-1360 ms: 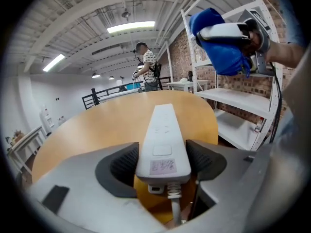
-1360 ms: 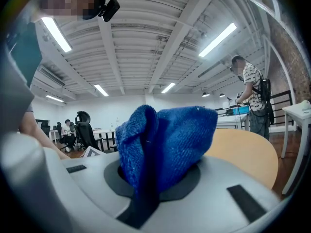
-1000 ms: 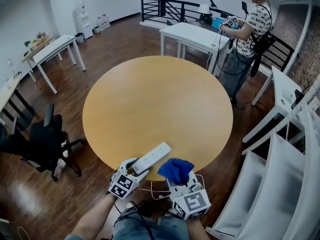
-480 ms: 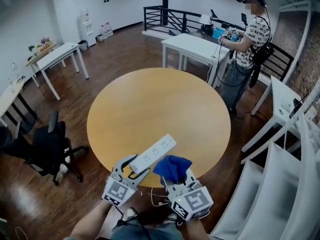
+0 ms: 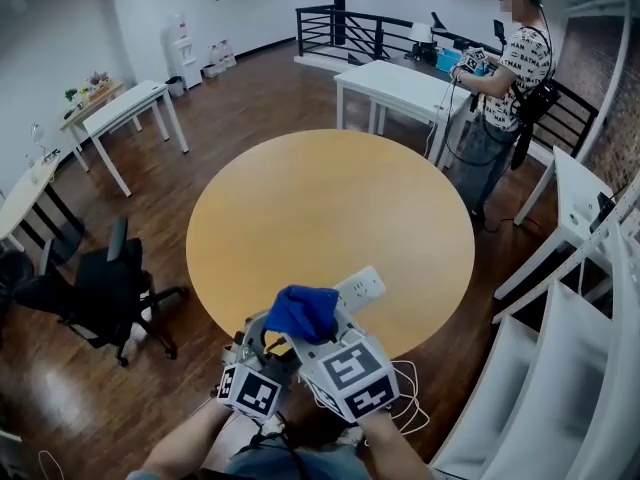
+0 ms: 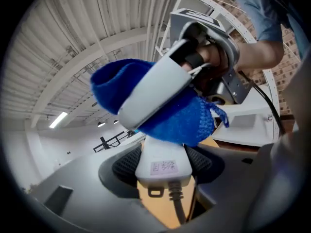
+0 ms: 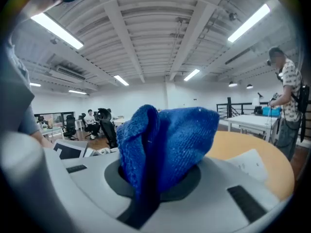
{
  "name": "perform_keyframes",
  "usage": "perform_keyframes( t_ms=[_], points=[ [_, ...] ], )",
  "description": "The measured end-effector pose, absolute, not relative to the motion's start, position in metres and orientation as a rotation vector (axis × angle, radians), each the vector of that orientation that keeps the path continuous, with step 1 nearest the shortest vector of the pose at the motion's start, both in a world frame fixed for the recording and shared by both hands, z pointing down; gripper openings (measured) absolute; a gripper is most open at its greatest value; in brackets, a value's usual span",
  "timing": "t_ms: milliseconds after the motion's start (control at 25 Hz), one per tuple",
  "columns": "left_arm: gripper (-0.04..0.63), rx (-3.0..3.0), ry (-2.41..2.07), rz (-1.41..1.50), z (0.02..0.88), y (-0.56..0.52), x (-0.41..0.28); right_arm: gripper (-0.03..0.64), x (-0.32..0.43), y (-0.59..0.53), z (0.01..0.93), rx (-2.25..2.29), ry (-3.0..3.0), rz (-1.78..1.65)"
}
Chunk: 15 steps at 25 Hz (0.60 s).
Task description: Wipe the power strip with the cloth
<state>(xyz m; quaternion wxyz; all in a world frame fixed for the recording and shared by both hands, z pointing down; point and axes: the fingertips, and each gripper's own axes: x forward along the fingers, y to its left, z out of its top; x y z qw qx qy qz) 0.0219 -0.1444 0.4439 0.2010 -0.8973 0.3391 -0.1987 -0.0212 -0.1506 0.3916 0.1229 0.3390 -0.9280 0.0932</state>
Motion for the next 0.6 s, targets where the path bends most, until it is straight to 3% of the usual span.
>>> perform_keyframes(
  t_ms=[240,600],
  points=[
    [0.288,-2.51,0.957,-0.549,0.443,-0.146,0.014,0.052,-0.04,-0.151,0.408,0.933,-2.603,0.257],
    [0.287,-2.522,0.971,-0.481,0.43,-0.149,0.004,0.052,-0.01,-0.173,0.399,1.032,-2.58,0.075]
  ],
)
